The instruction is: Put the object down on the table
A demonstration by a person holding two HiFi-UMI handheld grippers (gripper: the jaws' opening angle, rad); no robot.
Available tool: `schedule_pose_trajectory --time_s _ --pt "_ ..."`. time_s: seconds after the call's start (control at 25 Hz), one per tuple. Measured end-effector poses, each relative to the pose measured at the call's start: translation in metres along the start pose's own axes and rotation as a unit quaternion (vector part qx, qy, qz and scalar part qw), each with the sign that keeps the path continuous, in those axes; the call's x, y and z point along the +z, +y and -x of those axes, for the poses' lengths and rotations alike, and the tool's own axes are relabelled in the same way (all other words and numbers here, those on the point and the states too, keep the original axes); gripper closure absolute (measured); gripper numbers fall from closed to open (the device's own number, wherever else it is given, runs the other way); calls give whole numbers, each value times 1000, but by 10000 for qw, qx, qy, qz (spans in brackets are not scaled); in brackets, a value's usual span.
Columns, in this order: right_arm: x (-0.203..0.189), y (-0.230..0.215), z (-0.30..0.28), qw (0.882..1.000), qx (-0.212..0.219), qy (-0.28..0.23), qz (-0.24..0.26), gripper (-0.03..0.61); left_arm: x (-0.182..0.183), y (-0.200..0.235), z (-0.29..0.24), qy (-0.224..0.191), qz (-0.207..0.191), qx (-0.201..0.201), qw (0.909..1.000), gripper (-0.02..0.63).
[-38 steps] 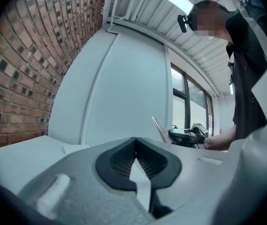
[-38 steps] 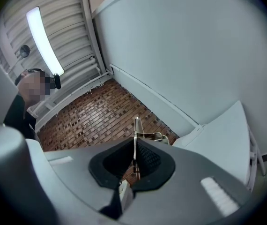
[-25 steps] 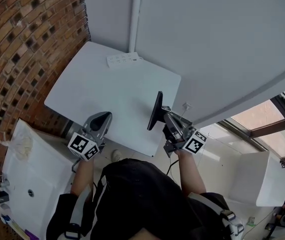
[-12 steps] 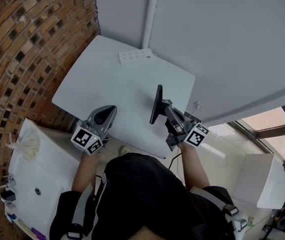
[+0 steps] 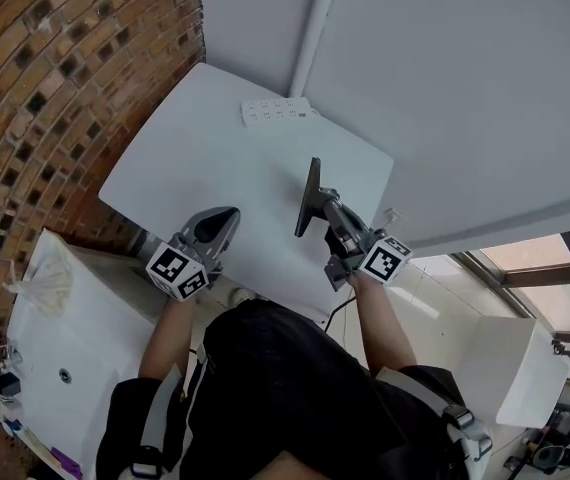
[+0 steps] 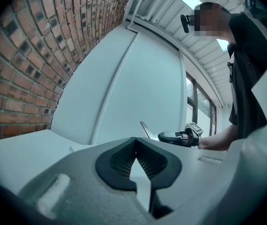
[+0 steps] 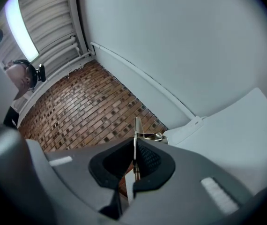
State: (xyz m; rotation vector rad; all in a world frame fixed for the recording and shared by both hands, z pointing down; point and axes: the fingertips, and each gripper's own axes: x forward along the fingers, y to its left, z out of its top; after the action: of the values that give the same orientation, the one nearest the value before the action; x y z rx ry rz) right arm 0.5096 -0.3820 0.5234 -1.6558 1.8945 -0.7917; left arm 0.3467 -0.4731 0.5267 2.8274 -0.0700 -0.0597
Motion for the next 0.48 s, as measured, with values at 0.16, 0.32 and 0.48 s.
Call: schedule_pose_trajectory --time_s 0.16,0.32,0.48 --pt "-1 -20 -8 9996 -77 205 -163 571 -11 -5 -9 149 166 114 9997 614" --pt "-15 -40 -19 9981 -212 477 -338 571 -42 3 -8 410 275 276 9984 614" --pt "-37 -60 -34 9947 -231 688 -735 571 -65 10 -6 569 463 454 9963 614"
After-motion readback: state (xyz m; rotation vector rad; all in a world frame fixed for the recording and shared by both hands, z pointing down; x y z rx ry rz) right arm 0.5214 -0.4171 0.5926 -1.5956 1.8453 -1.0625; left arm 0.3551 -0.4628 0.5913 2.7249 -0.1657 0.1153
